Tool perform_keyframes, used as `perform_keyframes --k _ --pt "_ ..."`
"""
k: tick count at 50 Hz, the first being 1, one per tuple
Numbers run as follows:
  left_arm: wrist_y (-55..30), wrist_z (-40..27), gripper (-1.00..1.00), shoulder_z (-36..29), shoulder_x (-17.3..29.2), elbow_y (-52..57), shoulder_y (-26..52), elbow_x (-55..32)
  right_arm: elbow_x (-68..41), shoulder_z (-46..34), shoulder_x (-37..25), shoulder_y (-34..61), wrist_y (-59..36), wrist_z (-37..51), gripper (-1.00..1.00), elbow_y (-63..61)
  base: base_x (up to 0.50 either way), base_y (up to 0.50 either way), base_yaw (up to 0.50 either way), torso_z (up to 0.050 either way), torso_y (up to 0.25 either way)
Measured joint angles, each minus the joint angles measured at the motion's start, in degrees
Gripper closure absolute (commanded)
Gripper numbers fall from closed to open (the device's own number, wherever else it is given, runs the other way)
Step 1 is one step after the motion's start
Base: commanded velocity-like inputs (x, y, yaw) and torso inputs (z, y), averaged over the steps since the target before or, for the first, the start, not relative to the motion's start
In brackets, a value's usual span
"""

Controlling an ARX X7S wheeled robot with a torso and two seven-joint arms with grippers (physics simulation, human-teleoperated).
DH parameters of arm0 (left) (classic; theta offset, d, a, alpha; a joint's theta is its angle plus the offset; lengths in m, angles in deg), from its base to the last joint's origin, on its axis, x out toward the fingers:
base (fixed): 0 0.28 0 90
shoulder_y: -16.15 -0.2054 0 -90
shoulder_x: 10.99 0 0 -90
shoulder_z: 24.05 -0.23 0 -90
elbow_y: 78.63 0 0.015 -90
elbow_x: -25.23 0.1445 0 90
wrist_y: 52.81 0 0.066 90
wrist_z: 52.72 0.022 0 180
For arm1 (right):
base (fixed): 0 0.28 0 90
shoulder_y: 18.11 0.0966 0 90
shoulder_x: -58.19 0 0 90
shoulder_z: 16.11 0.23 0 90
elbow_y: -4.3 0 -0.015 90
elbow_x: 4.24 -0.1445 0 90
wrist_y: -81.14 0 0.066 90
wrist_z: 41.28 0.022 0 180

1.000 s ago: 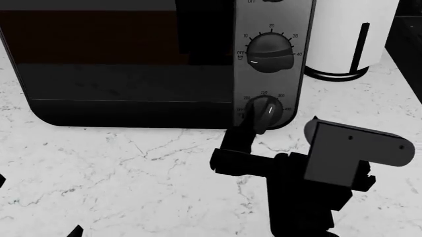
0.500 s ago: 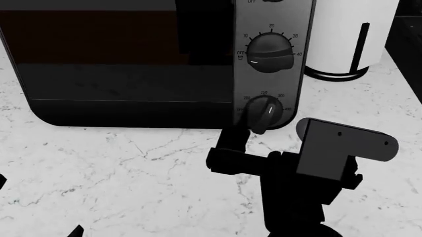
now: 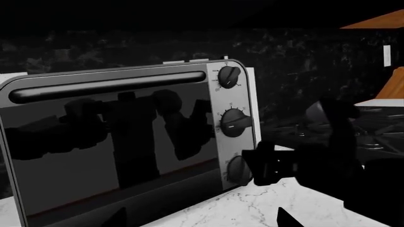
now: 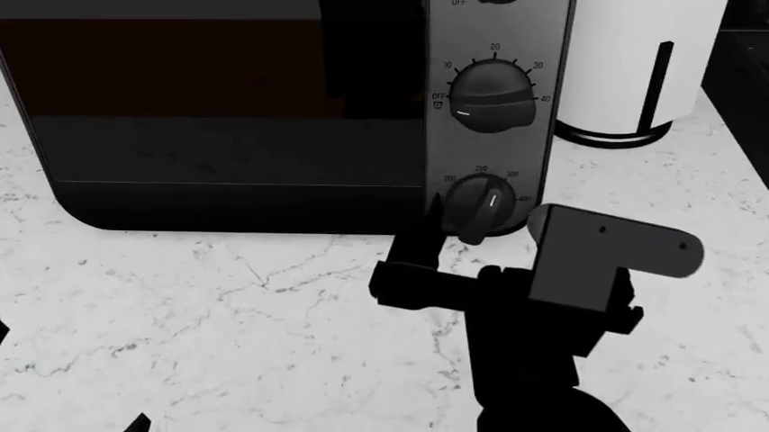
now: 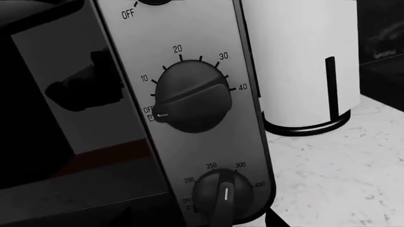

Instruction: Decrease the toaster oven temperature.

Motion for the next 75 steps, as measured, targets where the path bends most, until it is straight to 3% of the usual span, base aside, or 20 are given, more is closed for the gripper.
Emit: perform_keyframes --k 75 --pt "0.77 -0.21 -1.00 -1.14 0.09 -0.42 0.49 0.29 -0.90 -1.52 -0.38 5.45 7.63 -1.36 -1.00 18.38 0.00 0.00 0.00 0.000 0.000"
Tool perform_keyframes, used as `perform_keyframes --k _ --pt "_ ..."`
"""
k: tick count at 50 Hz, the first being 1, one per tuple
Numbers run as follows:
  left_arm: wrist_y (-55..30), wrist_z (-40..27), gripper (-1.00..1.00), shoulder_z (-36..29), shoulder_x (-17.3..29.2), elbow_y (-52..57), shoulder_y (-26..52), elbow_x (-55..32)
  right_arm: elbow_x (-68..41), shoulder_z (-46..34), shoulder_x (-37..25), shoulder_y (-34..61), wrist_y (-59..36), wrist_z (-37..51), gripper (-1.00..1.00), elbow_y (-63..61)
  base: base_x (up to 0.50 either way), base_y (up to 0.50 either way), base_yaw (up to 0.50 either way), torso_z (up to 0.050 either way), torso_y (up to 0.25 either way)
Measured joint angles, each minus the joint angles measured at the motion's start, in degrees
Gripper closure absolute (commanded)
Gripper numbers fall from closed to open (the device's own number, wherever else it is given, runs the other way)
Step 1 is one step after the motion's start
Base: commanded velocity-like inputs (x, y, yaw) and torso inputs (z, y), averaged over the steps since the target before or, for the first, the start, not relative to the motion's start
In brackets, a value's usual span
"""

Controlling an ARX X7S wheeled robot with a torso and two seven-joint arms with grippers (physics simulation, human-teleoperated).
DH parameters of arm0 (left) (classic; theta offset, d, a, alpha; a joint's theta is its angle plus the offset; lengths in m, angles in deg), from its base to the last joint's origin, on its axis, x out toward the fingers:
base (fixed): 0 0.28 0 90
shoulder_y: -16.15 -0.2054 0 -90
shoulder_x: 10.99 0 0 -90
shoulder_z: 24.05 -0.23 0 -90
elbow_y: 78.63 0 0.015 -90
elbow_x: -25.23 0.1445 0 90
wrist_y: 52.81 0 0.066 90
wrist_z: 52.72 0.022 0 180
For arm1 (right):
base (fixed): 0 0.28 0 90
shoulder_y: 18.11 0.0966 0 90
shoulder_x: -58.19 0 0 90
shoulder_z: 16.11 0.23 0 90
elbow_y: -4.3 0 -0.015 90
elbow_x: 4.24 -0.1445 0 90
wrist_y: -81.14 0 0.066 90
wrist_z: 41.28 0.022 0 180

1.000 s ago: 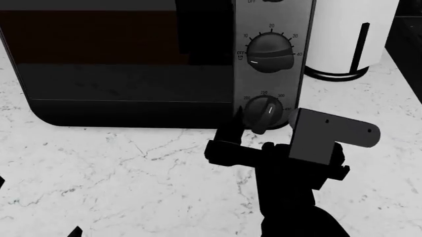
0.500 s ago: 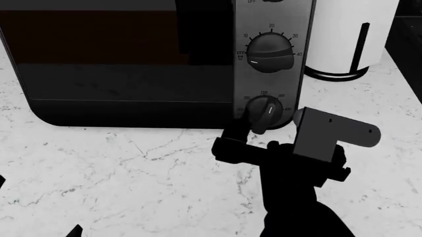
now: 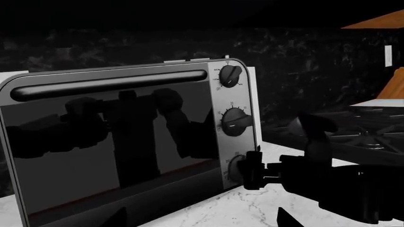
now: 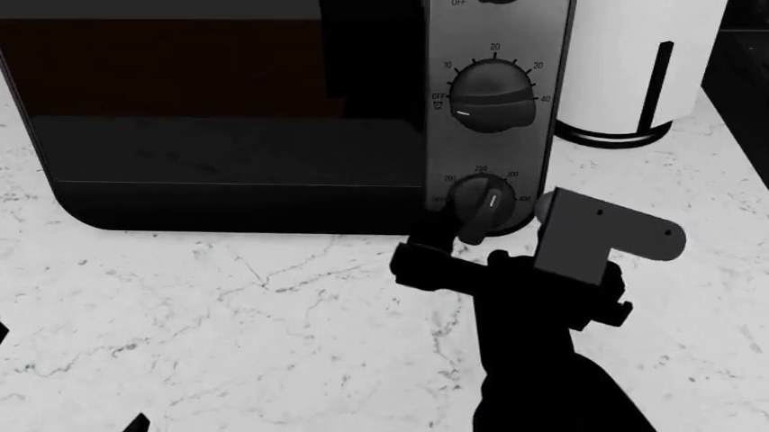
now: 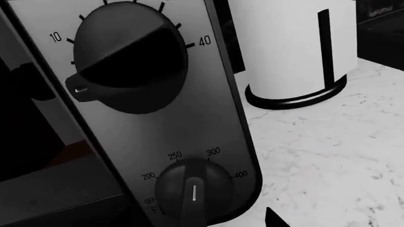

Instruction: Decrease the toaster oven temperature.

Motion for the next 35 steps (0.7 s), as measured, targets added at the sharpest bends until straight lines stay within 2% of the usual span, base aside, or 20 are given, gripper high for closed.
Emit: perform_keyframes --k 35 --pt "0.39 -0.12 -1.00 -0.59 0.09 -0.43 0.16 0.10 -1.40 -1.00 0.08 2.46 2.43 -1.53 -1.00 7.39 0.00 0.00 0.00 0.000 0.000"
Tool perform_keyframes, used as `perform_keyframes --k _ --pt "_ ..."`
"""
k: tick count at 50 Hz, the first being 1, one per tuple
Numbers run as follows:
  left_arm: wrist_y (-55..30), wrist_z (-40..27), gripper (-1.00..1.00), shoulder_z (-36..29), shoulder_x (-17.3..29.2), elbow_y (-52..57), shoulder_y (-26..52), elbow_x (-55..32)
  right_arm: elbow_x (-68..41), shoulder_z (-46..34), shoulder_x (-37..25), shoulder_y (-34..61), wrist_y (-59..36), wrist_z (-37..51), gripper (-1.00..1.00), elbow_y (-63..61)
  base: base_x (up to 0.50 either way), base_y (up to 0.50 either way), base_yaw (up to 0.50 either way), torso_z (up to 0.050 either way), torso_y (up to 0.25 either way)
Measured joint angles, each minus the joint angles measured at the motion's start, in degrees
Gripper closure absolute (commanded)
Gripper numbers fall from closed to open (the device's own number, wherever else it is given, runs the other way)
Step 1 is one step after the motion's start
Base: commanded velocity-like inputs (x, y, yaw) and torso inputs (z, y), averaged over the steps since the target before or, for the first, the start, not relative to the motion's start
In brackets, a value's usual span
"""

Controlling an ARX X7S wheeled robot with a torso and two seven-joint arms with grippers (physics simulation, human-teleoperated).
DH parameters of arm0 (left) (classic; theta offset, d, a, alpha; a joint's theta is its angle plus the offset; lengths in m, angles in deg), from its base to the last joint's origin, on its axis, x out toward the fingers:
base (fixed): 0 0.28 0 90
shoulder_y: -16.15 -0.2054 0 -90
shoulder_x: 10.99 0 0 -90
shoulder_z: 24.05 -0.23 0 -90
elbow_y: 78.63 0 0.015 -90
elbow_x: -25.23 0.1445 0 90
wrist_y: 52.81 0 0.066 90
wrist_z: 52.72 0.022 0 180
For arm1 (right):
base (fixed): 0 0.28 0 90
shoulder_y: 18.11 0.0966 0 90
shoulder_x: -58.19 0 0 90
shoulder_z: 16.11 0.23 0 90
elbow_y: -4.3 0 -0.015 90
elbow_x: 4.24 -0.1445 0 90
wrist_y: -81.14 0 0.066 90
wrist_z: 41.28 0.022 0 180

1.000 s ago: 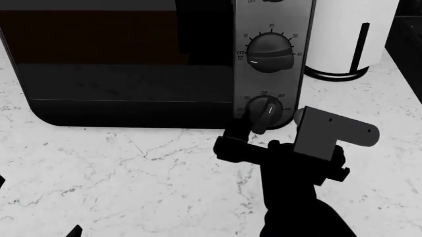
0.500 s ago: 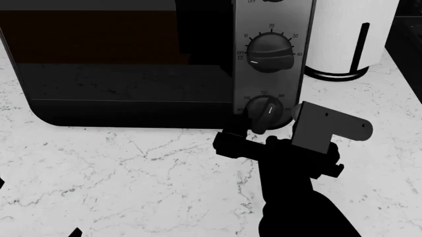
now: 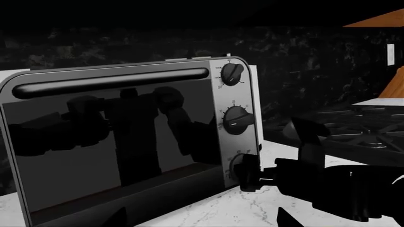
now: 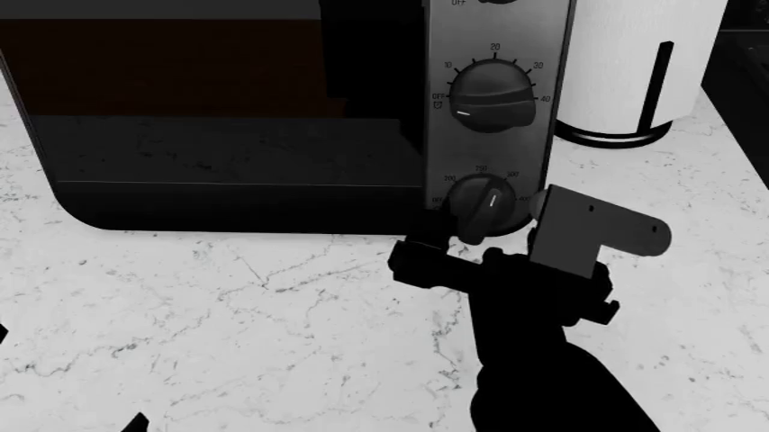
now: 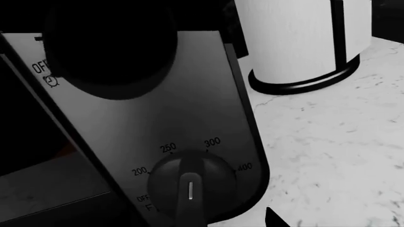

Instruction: Decrease the toaster oven temperature.

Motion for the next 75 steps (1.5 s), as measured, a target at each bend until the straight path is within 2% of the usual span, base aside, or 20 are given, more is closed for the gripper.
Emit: perform_keyframes --k 56,57,75 --pt "0.59 0.12 -1.00 -0.74 -0.15 -0.60 -0.10 0.35 -1.51 -2.58 -0.18 4.46 5.01 -2.29 -1.00 10.85 0.00 0.00 0.00 0.000 0.000" --pt "0.63 0.12 -1.00 -0.76 -0.14 -0.62 -0.13 0.38 -1.63 -2.73 -0.24 4.46 5.15 -2.25 1.00 10.89 0.02 0.00 0.01 0.000 0.000" --pt "1.05 0.02 -1.00 -1.00 0.01 -0.86 -0.41 0.69 -4.26 -3.36 -0.56 4.58 6.31 -2.08 1.00 11.59 0.01 0.00 0.01 0.000 0.000"
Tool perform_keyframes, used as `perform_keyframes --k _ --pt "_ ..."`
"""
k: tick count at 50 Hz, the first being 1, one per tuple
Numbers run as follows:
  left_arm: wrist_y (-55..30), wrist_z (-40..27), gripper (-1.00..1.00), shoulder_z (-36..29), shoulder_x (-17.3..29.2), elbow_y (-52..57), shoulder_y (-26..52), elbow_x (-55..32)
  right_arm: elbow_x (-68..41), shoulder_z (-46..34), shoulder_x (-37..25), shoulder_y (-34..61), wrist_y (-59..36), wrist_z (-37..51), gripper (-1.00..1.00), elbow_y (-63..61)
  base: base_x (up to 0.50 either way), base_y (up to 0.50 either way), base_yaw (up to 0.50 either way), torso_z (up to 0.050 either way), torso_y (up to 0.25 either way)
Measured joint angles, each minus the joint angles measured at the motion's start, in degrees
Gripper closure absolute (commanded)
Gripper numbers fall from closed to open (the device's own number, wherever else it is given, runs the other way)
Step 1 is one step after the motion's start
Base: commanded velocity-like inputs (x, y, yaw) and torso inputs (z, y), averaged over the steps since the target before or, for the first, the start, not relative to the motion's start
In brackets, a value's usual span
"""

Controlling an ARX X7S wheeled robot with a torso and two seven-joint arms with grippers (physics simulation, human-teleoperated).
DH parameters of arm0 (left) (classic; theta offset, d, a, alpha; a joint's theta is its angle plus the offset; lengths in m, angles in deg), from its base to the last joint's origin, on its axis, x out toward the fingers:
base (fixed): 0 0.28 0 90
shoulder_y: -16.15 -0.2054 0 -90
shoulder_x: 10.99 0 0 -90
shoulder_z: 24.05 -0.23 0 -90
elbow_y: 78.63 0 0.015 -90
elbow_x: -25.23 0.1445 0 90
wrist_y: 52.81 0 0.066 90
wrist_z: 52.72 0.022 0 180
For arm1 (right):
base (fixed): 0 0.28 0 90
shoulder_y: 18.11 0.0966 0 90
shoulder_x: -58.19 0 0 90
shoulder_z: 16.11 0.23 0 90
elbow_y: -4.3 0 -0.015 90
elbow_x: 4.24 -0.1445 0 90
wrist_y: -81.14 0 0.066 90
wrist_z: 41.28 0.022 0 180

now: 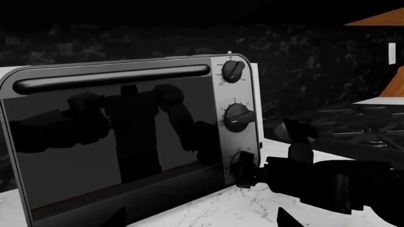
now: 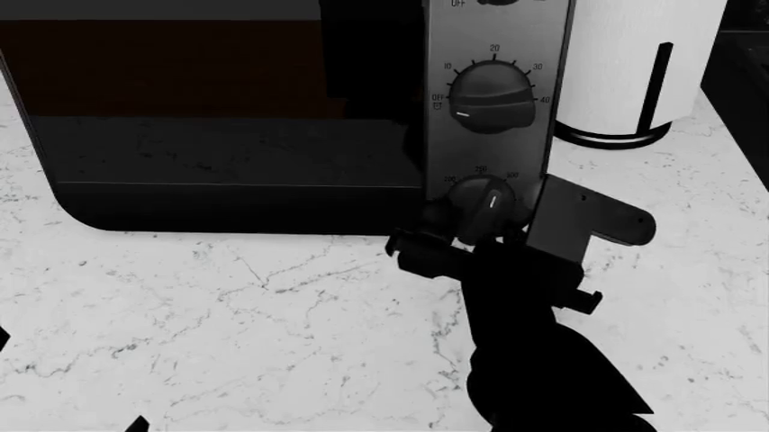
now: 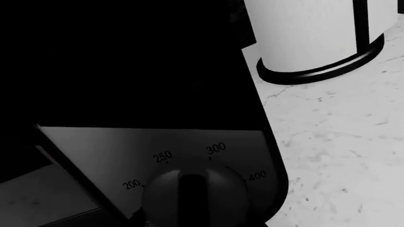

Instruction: Decrease the toaster oven temperature.

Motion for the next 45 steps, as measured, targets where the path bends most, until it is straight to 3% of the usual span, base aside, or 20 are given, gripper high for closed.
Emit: perform_keyframes --k 32,45 --pt "-0.07 0.00 -1.00 -0.08 -0.09 -0.24 0.15 -0.04 13.52 -11.63 -3.90 1.04 -0.53 0.19 1.00 -1.70 -0.01 0.00 0.00 0.000 0.002" --pt "-0.21 -0.14 -1.00 -0.31 -0.16 0.03 -0.03 0.53 21.02 -20.47 -6.98 3.10 -3.15 0.57 1.00 -2.67 -0.01 0.00 0.00 0.000 0.005"
